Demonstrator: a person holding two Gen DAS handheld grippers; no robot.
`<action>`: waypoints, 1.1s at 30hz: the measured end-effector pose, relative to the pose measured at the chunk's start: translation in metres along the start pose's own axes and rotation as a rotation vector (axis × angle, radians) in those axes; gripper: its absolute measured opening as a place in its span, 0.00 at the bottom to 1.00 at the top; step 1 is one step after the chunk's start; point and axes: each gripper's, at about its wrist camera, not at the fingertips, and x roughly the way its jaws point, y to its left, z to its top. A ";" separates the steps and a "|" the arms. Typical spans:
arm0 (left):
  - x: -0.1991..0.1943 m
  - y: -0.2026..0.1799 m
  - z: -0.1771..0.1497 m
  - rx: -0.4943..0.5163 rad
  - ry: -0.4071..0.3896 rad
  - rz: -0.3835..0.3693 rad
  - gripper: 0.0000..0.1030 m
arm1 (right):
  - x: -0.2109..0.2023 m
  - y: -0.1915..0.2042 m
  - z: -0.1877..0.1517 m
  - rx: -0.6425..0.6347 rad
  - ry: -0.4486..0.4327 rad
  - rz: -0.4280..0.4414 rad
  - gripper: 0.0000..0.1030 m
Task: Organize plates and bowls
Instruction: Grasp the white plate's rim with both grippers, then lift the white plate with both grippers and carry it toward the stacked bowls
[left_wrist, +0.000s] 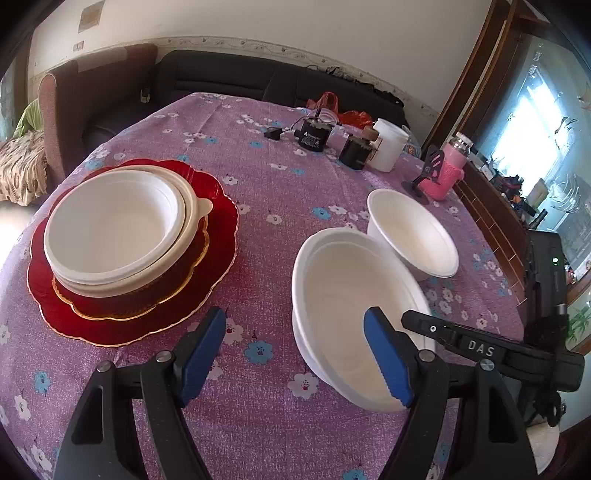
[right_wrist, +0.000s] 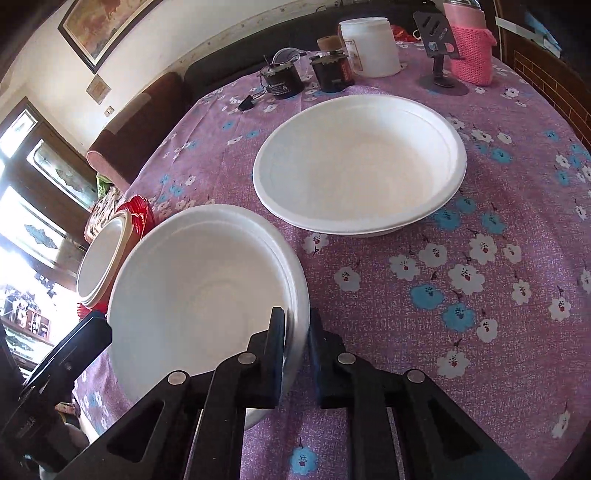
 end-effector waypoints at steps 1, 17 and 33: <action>0.005 0.000 0.001 -0.001 0.009 0.005 0.75 | 0.002 -0.001 0.000 0.003 0.003 0.003 0.12; 0.032 -0.017 0.002 0.070 0.057 0.029 0.17 | 0.009 -0.004 0.000 0.030 0.007 0.058 0.15; -0.036 0.008 0.018 0.029 -0.084 0.049 0.16 | -0.039 0.064 0.005 -0.134 -0.136 0.059 0.14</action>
